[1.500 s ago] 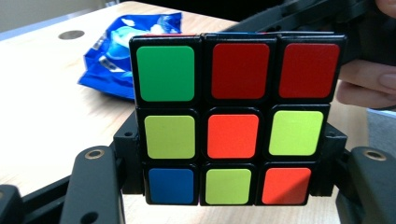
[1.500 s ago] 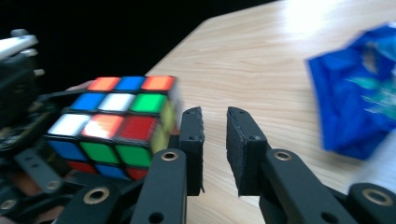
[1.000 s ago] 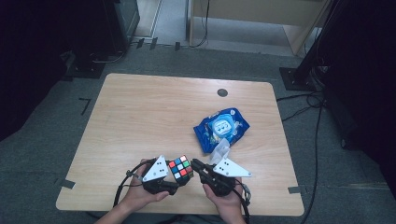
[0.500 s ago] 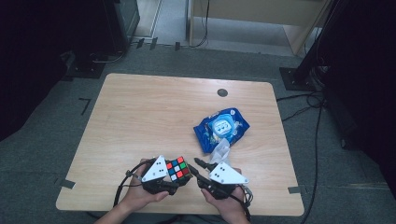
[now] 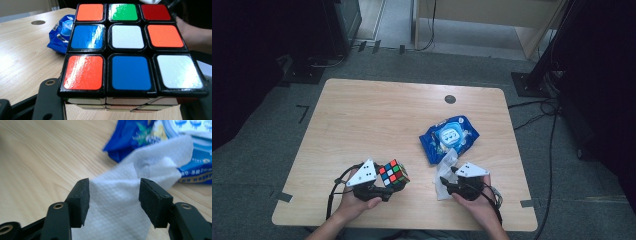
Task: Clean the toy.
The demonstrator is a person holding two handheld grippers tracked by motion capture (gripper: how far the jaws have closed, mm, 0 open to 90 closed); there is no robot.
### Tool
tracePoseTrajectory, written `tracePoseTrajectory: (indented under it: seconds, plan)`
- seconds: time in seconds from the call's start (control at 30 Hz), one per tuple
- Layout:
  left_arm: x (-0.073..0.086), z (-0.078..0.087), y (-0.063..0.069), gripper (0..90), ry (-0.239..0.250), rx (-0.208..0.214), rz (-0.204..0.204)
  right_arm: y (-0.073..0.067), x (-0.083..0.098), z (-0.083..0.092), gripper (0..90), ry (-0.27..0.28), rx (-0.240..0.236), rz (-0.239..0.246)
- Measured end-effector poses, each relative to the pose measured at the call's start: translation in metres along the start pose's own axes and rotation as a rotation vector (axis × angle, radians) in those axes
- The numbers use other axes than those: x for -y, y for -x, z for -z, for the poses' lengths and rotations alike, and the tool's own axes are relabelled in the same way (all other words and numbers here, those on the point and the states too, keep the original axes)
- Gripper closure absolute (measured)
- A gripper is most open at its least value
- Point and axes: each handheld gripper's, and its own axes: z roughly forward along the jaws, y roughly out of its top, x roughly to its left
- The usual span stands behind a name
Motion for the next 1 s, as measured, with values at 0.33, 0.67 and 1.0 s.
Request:
tracePoseTrajectory:
  seconds: [0.33,0.67,1.0]
  plan:
    - [-0.001,0.003,0.005,33.7,0.023,0.020,-0.036,0.009,0.004,-0.008,85.8,-0.072,0.092,-0.066]
    - [0.001,-0.007,0.013,33.7,0.006,0.031,-0.060,-0.058,-0.050,0.049,88.5,0.374,-0.170,-0.093]
    - [-0.002,-0.016,0.026,33.7,0.007,0.060,-0.083,-0.087,-0.053,0.034,88.3,0.400,-0.269,-0.165]
